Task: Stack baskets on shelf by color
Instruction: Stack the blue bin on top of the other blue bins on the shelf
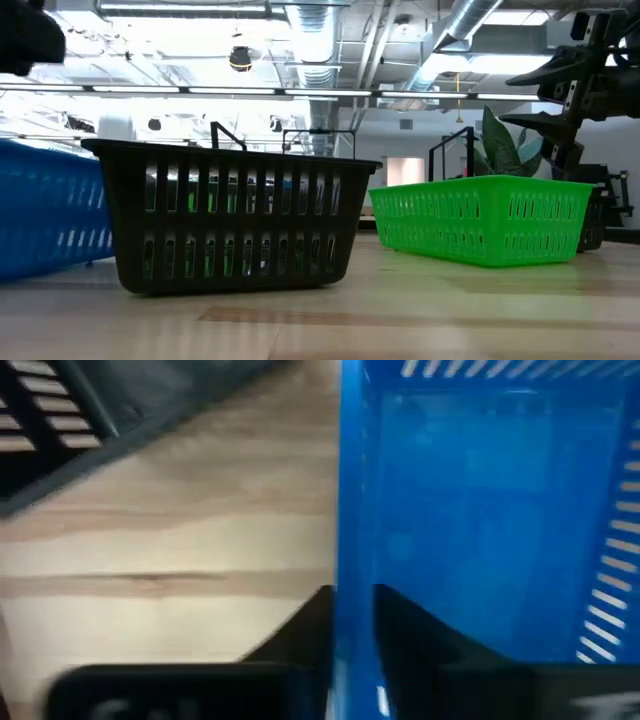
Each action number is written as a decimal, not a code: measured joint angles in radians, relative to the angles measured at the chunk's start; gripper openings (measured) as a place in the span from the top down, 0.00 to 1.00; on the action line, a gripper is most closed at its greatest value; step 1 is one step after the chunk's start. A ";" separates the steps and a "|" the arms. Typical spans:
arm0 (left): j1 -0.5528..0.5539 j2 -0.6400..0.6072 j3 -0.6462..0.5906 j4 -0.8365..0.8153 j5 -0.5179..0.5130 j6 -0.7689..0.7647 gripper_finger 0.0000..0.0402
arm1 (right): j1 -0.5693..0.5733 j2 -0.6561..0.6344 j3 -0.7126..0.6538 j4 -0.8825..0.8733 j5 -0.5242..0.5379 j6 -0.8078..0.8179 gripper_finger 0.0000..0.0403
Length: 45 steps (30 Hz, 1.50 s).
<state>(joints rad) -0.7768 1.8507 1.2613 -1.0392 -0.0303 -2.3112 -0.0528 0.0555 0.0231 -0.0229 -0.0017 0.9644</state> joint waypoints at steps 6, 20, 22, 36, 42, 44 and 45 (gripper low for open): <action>0.027 -0.016 0.000 0.028 0.043 0.050 0.99 | 0.000 0.000 0.000 0.000 0.000 -0.001 0.44; 0.093 -0.359 0.120 -0.160 -0.402 -0.032 1.00 | 0.000 0.000 0.000 0.000 0.001 -0.003 0.44; 0.148 -0.383 0.152 -0.247 -0.509 -0.022 1.00 | 0.000 0.000 0.000 0.000 0.001 -0.003 0.44; 0.818 -0.406 0.248 -0.027 -0.498 0.773 1.00 | 0.000 0.000 0.000 0.000 0.005 0.003 0.44; 1.060 -0.356 0.248 0.124 -0.330 1.004 1.00 | -0.004 0.000 0.000 -0.001 0.006 0.003 0.44; 1.115 -0.321 0.248 0.174 -0.278 1.064 1.00 | -0.012 0.000 0.000 0.000 0.006 0.004 0.44; 1.137 -0.303 0.249 0.198 -0.250 1.089 1.00 | -0.016 0.002 0.000 0.000 0.006 0.004 0.44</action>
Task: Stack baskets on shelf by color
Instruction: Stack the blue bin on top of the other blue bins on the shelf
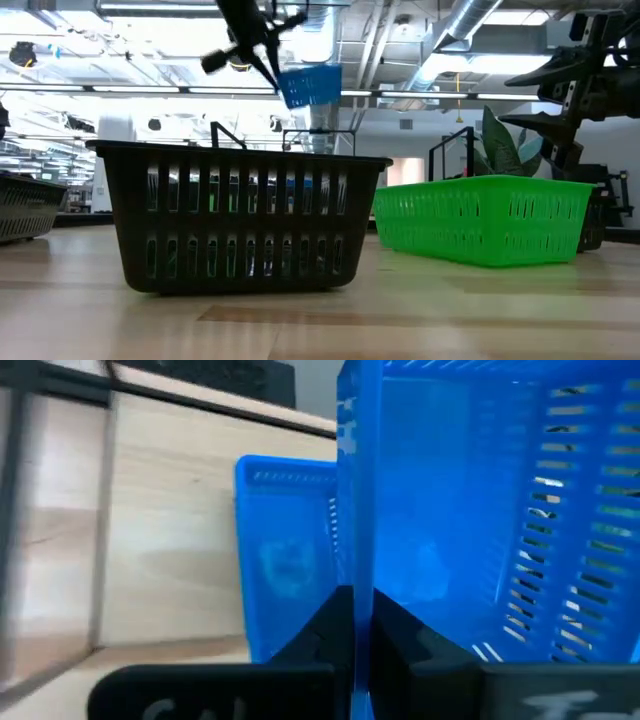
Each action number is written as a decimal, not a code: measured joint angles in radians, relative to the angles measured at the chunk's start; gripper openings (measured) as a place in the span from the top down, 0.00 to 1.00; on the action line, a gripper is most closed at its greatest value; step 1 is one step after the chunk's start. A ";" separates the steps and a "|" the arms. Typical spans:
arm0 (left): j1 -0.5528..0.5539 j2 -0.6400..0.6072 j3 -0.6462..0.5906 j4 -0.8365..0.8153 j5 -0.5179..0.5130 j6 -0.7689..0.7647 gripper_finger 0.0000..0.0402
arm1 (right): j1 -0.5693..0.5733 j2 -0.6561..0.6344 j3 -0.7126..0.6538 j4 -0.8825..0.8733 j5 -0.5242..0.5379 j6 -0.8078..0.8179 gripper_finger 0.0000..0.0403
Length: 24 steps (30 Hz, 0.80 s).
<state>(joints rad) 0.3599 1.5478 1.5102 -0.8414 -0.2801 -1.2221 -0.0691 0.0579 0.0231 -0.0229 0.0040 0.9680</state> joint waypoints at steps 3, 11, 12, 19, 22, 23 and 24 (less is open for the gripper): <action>0.052 0.065 0.014 -0.008 0.061 0.065 1.00 | -0.016 0.001 0.000 0.004 0.000 0.004 0.44; 0.104 0.160 0.014 -0.001 0.135 0.152 1.00 | -0.097 0.001 0.000 0.002 0.003 0.003 0.44; 0.105 0.168 0.014 0.009 0.147 0.161 1.00 | -0.106 0.001 0.000 0.002 0.003 0.004 0.44; 0.108 0.220 0.014 0.008 0.149 0.193 1.00 | -0.158 0.001 0.000 0.001 0.002 0.003 0.44; 0.108 0.224 0.012 0.001 0.161 0.193 1.00 | -0.174 0.001 0.000 0.001 0.002 0.002 0.44; 0.108 0.224 0.012 0.005 0.161 0.191 1.00 | -0.177 0.001 0.000 0.001 0.002 0.002 0.44; 0.109 0.224 0.011 0.006 0.161 0.189 1.00 | -0.183 0.001 0.000 0.001 0.002 0.002 0.44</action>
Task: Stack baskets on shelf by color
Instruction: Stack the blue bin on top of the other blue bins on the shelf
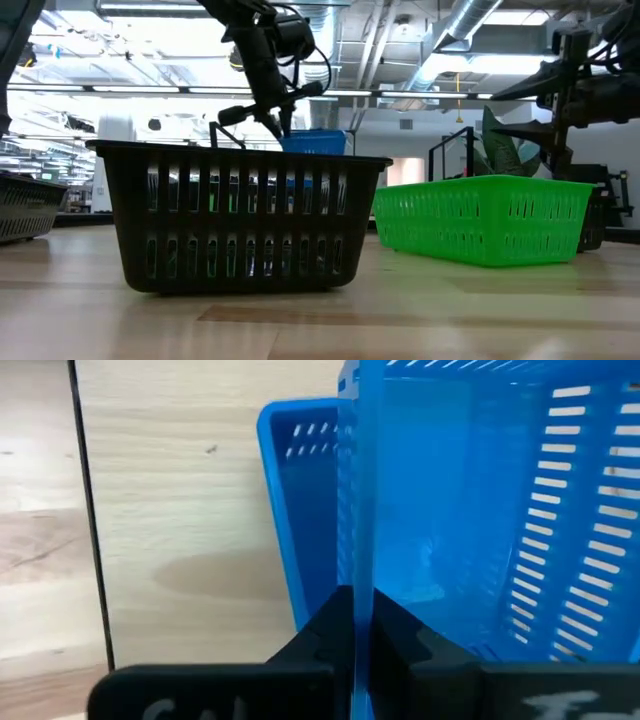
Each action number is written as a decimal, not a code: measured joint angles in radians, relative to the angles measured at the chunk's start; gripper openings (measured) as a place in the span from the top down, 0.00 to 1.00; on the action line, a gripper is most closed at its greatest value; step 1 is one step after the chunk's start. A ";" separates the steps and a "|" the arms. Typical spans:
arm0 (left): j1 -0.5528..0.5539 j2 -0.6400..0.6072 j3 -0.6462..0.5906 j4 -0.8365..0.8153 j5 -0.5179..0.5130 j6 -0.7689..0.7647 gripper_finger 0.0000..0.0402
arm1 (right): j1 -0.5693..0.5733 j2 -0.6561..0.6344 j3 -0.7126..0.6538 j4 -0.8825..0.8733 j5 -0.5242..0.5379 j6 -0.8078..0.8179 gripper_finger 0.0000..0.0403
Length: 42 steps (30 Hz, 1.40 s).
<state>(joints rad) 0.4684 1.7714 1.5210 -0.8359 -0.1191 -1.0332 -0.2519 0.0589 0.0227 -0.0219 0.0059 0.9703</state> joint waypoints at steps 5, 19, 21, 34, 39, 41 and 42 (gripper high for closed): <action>0.011 0.000 -0.002 -0.004 0.052 0.001 1.00 | -0.017 0.000 0.000 0.000 -0.002 0.000 0.44; 0.034 0.000 -0.002 -0.019 0.085 -0.043 0.97 | -0.020 0.000 0.000 0.002 -0.003 -0.002 0.44; 0.034 0.000 -0.003 -0.021 0.089 -0.046 0.96 | -0.020 0.000 0.000 0.002 -0.003 -0.002 0.44; 0.035 -0.001 -0.003 -0.020 0.087 -0.048 0.86 | -0.020 0.000 0.000 0.002 -0.003 -0.003 0.44; 0.035 -0.001 -0.003 -0.016 0.085 -0.044 0.82 | -0.020 0.000 0.000 0.003 -0.004 -0.004 0.44; 0.035 -0.001 -0.003 -0.015 0.072 -0.038 0.80 | -0.020 0.000 0.000 0.003 -0.004 -0.004 0.44; 0.035 -0.001 -0.003 -0.015 0.063 -0.038 0.80 | -0.020 0.000 0.000 0.003 -0.004 -0.004 0.44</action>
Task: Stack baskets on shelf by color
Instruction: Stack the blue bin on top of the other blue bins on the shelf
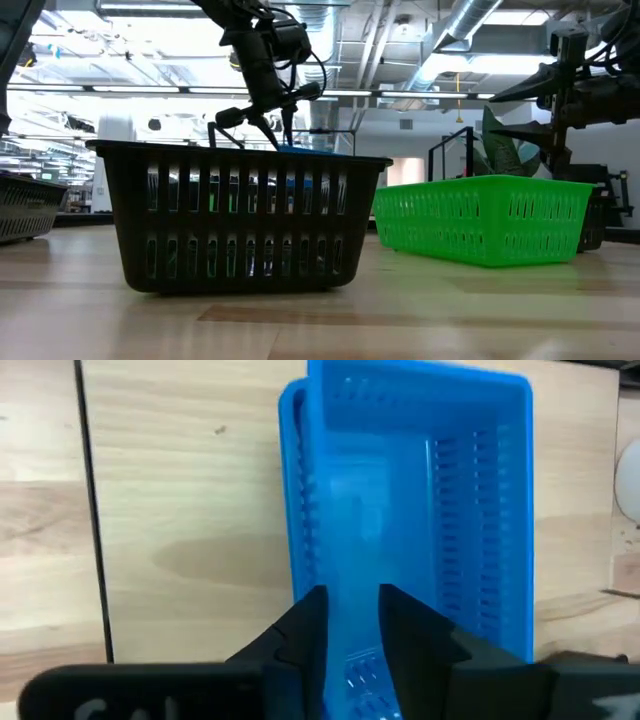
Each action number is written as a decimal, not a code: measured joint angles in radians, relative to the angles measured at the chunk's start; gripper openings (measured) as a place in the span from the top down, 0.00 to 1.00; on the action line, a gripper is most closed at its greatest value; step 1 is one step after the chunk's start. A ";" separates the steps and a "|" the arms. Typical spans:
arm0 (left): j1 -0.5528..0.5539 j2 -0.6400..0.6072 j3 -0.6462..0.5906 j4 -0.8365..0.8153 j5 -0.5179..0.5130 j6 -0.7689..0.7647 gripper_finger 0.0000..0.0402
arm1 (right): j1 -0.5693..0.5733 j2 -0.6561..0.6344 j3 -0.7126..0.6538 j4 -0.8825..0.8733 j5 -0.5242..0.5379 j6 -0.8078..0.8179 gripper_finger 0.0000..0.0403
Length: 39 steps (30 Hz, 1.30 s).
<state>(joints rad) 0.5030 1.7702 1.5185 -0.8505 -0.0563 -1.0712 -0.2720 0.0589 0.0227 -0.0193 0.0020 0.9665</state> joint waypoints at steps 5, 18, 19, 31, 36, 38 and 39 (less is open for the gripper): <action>0.000 0.000 0.000 0.023 -0.039 0.049 0.80 | 0.000 0.000 0.000 0.000 -0.001 0.000 0.44; -0.001 -0.001 0.000 0.053 -0.113 0.124 0.80 | 0.000 0.000 0.000 0.000 -0.002 0.001 0.44; -0.003 -0.001 0.000 0.053 -0.118 0.124 0.81 | 0.000 0.000 0.000 0.000 -0.002 0.001 0.44; -0.026 -0.001 0.000 0.057 -0.149 0.145 0.99 | 0.000 0.000 0.000 0.000 -0.002 0.001 0.44; -0.045 -0.001 0.000 0.058 -0.170 0.145 1.00 | 0.000 0.000 0.000 0.000 -0.002 0.002 0.44; -0.052 -0.001 0.000 0.063 -0.169 0.145 1.00 | 0.000 0.000 0.000 0.000 -0.002 0.002 0.44; -0.057 -0.001 0.000 0.067 -0.165 0.144 1.00 | 0.000 0.000 0.000 0.000 -0.002 0.002 0.44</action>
<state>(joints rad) 0.4457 1.7695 1.5185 -0.7834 -0.2214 -0.9268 -0.2718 0.0589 0.0227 -0.0193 0.0002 0.9680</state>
